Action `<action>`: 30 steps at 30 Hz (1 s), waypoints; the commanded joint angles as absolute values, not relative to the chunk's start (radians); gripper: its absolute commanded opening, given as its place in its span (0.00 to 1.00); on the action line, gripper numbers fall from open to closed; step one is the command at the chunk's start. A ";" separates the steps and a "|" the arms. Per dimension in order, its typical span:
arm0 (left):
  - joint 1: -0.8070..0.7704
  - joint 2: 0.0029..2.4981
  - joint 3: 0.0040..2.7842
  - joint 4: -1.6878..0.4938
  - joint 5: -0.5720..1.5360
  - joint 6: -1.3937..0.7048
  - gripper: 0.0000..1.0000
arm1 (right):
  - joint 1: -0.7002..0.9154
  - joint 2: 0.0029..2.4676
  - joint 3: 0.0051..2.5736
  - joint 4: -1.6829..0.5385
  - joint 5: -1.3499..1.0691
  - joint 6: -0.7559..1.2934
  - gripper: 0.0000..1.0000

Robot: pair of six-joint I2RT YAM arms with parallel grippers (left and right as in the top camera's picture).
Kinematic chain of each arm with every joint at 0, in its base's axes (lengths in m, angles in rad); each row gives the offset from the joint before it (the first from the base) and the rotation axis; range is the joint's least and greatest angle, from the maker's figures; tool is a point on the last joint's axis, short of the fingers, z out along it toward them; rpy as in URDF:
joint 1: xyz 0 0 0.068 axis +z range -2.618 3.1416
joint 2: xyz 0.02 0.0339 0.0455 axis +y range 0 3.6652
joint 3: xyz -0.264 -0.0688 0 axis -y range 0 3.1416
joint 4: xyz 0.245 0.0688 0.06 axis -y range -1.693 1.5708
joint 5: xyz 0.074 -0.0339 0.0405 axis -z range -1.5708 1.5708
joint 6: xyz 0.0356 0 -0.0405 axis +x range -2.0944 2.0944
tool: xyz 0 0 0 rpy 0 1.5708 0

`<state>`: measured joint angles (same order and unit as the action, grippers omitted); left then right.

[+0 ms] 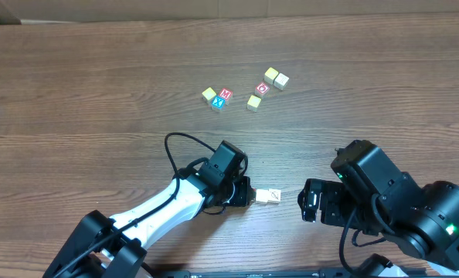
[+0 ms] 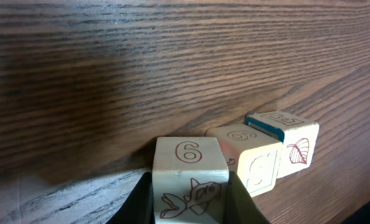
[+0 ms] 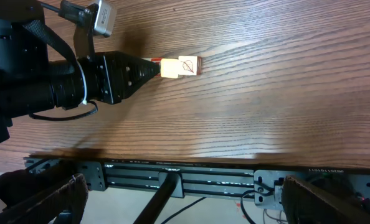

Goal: Flip 3 blocks
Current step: 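Lower the number-6 block beside the S block and open the left gripper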

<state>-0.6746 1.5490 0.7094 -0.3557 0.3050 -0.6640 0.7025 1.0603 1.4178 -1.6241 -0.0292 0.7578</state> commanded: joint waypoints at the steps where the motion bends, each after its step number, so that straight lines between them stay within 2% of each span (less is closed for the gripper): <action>1: -0.681 1.594 0.672 -0.398 0.252 -0.696 0.04 | 0.704 1.055 1.433 -1.622 -0.028 0.750 1.00; 4: -0.681 1.594 0.672 -0.396 0.252 -0.696 0.04 | 0.704 1.055 1.433 -1.622 -0.028 0.751 1.00; 6: -0.681 1.594 0.672 -0.395 0.252 -0.695 0.09 | 0.704 1.055 1.433 -1.622 -0.028 0.750 1.00; 13: -0.681 1.594 0.672 -0.395 0.252 -0.692 0.37 | 0.704 1.055 1.433 -1.621 -0.028 0.751 1.00; 18: -0.681 1.594 0.672 -0.392 0.252 -0.686 0.40 | 0.704 1.055 1.433 -1.622 -0.028 0.751 1.00; 30: -0.681 1.594 0.672 -0.347 0.255 -0.656 0.40 | 0.704 1.055 1.433 -1.618 -0.028 0.751 1.00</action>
